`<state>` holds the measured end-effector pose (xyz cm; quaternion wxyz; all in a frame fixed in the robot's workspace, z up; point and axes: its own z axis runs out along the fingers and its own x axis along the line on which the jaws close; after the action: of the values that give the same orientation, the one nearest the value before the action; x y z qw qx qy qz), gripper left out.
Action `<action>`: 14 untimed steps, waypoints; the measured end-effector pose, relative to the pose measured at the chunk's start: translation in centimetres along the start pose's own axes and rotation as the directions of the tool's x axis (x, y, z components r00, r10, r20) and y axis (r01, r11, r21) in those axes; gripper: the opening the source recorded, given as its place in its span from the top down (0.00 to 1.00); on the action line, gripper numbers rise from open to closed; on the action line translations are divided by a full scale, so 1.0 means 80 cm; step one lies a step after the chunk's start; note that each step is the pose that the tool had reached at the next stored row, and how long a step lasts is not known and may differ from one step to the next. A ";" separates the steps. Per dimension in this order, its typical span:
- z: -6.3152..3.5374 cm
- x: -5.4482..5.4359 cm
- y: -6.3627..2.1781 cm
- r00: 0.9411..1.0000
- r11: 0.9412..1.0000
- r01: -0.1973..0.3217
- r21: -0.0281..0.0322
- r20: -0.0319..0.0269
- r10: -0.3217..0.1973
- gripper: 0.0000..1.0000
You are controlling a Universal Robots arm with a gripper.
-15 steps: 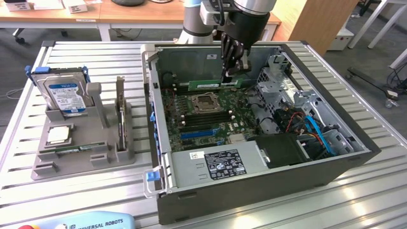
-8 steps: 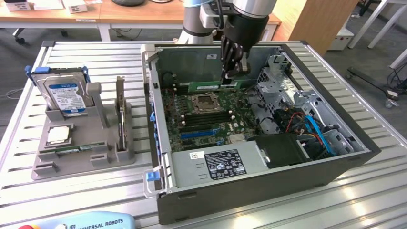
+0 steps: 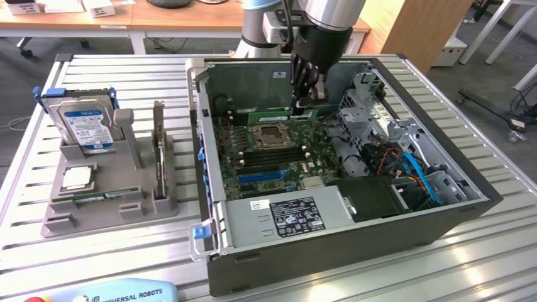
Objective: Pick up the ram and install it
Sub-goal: 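Insert the ram into the slot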
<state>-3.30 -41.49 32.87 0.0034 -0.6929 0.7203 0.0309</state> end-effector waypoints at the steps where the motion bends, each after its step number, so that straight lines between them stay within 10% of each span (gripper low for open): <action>1: 0.000 0.000 0.000 1.000 1.000 0.000 0.000 0.000 0.000 0.88; 14: 0.001 0.000 -0.006 1.000 1.000 0.000 0.000 0.001 0.000 0.88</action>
<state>-2.81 -41.48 32.73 0.0038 -0.6928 0.7204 0.0313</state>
